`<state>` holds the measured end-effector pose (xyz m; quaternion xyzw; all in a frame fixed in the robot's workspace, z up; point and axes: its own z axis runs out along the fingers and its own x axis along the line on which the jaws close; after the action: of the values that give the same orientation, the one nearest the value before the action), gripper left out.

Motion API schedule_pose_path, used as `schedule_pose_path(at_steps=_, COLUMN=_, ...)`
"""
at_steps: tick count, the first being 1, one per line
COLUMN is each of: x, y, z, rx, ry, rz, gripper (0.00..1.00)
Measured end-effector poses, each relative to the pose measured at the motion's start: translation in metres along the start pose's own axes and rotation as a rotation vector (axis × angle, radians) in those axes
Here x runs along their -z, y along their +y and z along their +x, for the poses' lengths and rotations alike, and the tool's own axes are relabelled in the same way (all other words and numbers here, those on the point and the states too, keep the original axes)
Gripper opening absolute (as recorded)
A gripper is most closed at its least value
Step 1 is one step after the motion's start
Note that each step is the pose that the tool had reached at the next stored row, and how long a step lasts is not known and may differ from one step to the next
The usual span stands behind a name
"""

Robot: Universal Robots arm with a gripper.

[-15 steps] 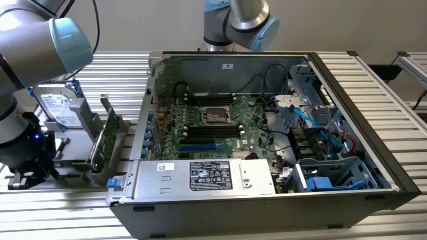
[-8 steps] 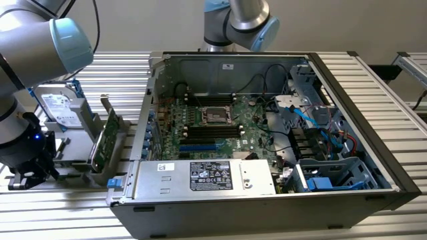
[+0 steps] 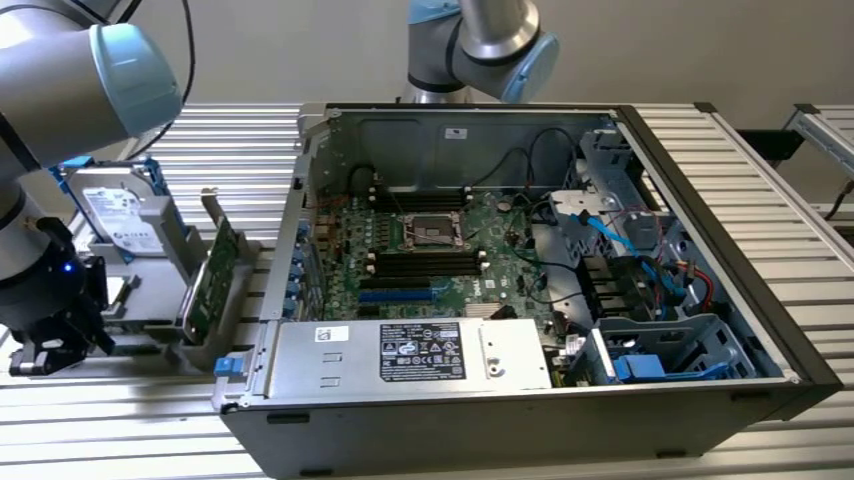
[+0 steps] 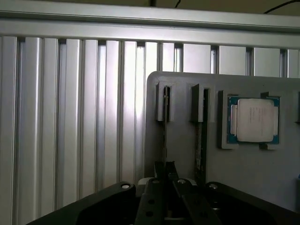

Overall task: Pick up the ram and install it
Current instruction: 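Pick up the ram and move it above insertion slot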

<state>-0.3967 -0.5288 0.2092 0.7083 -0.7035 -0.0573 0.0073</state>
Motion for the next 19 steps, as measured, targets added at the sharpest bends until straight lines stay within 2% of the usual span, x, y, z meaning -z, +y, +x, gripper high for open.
schedule_pose_path(at_steps=10, x=0.03, y=-0.0003, z=0.001, rx=0.002, ry=-0.0213, rz=-0.0012, gripper=0.13)
schedule_pose_path(at_steps=16, x=0.0479, y=-0.0082, z=0.0, rx=0.002, ry=-0.0336, rz=-0.0077, gripper=0.13)
schedule_pose_path(at_steps=19, x=0.0556, y=-0.0158, z=0.0, rx=0.002, ry=-0.038, rz=-0.014, gripper=0.13)
